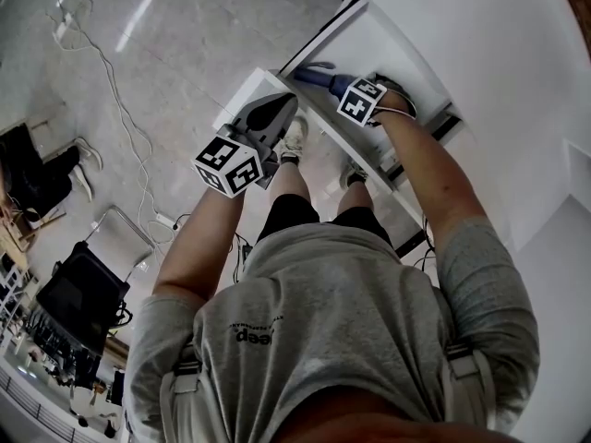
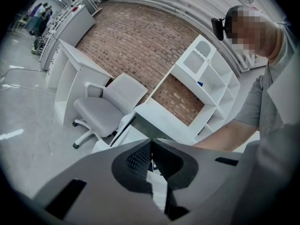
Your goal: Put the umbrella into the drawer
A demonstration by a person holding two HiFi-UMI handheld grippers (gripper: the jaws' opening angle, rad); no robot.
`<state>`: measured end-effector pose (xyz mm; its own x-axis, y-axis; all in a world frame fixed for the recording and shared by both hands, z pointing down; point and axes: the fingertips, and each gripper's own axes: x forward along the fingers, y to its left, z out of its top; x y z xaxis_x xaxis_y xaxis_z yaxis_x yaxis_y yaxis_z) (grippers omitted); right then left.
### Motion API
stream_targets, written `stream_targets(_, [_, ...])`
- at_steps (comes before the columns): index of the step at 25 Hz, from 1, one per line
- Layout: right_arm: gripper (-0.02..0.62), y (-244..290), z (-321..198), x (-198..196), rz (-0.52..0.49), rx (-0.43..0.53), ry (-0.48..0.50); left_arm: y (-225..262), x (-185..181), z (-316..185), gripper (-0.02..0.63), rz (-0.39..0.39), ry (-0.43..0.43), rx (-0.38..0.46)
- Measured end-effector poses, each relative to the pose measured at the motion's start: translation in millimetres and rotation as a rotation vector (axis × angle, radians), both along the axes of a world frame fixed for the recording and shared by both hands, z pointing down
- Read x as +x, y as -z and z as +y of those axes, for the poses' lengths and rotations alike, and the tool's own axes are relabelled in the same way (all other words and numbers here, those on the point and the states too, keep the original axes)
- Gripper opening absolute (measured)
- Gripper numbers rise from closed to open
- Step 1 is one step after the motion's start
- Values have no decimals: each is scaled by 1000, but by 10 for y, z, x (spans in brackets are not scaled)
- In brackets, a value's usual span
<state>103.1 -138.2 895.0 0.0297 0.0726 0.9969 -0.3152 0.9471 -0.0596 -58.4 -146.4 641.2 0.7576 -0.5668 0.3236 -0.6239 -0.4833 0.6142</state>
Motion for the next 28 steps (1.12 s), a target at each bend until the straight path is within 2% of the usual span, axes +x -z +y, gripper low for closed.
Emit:
stream_targets(4, [272, -3, -1, 0, -28, 8, -6, 39, -15, -7, 18, -5, 2, 5])
stream_targets(8, [322, 68, -23, -13, -69, -4, -66, 118, -20, -26, 18, -8, -4, 17])
stream_targets(13, [330, 286, -118, -5, -107, 37, -88, 232, -19, -65, 18, -11, -10, 35])
stream_targets(28, [330, 1496, -405, -238, -323, 124, -204, 941, 68, -364, 18, 22, -64, 125])
